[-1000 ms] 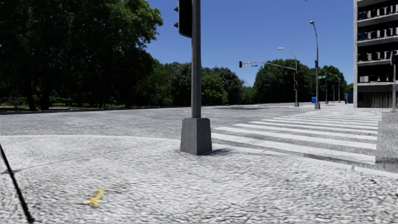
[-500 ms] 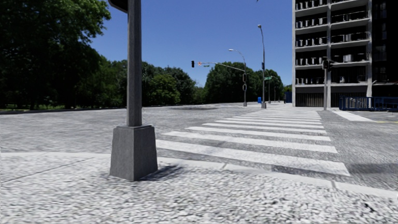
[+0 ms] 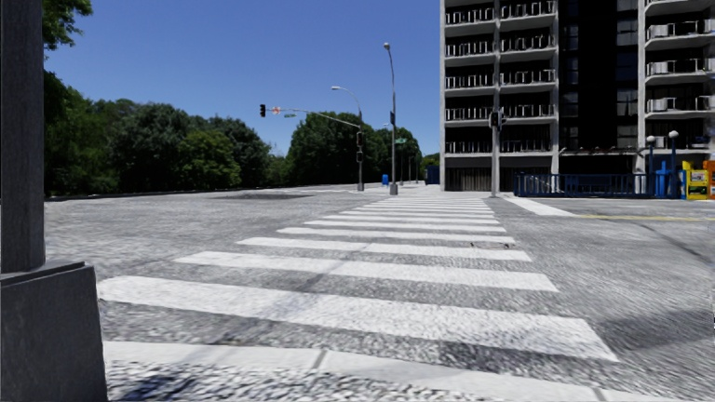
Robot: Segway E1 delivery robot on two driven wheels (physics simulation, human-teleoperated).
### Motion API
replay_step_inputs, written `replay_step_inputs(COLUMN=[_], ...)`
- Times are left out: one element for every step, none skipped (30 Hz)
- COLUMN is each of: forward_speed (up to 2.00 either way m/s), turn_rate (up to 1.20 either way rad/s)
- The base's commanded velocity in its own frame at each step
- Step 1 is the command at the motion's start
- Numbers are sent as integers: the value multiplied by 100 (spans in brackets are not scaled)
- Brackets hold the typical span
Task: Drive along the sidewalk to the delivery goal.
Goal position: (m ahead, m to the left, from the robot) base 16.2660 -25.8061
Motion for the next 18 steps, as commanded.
replay_step_inputs(forward_speed=[167, 167, 167, 167, 167, 167, 167, 168, 168, 168, 168, 168, 168, 168, 168, 168, 168, 164], turn_rate=[-56, -56, -56, -56, -56, -55, -47, -44, -43, -43, -42, -42, -41, -40, -39, -29, 0, 0])
